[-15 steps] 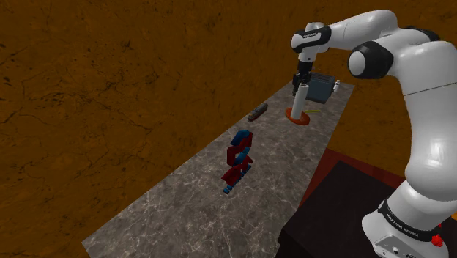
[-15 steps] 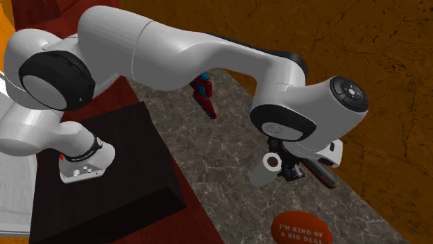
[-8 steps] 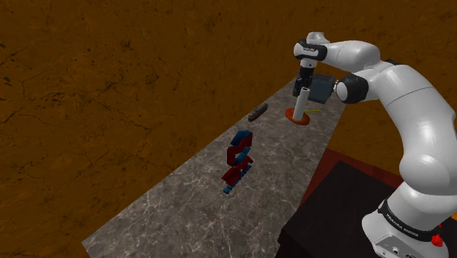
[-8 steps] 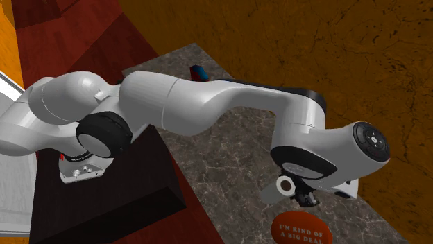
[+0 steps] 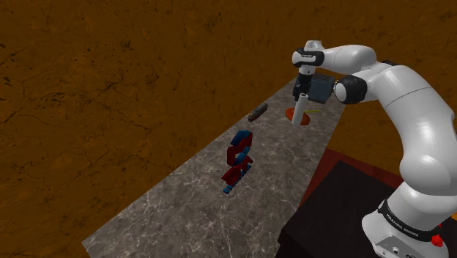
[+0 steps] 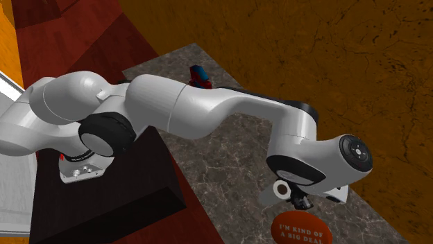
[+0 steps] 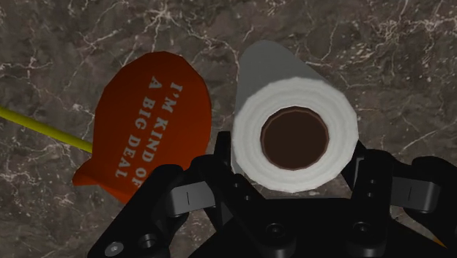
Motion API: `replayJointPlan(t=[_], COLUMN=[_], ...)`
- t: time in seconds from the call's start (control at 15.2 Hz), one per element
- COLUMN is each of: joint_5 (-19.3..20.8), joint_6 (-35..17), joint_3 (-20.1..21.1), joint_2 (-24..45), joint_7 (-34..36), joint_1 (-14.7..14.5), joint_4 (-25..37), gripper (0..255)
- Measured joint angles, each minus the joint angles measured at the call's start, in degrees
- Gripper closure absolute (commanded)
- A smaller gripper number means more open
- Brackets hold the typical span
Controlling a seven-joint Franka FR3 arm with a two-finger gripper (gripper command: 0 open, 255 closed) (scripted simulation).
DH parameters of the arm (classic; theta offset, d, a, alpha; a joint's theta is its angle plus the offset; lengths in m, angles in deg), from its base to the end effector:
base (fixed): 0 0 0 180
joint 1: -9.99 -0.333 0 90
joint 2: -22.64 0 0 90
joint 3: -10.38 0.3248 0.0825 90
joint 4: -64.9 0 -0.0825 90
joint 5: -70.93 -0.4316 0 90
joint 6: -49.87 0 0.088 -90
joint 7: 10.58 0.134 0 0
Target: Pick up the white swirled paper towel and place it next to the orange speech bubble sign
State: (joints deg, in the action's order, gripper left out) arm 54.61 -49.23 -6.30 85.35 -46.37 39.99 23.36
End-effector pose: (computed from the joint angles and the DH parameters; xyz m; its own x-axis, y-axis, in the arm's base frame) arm 0.6745 -0.5063 0.2544 0.9944 -0.0979 -0.0407 -0.1000 -0.9935 -0.0536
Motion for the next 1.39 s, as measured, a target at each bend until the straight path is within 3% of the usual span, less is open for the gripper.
replayJointPlan(t=[0.4, 0.79, 0.86, 1.39], joint_5=[-0.3, -0.3, -0.3, -0.2], joint_6=[-3.6, -4.0, -4.0, -2.0], joint_3=[0.2, 0.2, 0.2, 0.1], joint_2=[1.4, 1.5, 1.5, 1.3], joint_7=[-0.3, -0.4, -0.4, -0.2], joint_1=[-0.3, -0.3, -0.3, 0.0], joint_4=[-2.3, -2.6, -2.6, -0.7], gripper=[255, 255, 0, 0])
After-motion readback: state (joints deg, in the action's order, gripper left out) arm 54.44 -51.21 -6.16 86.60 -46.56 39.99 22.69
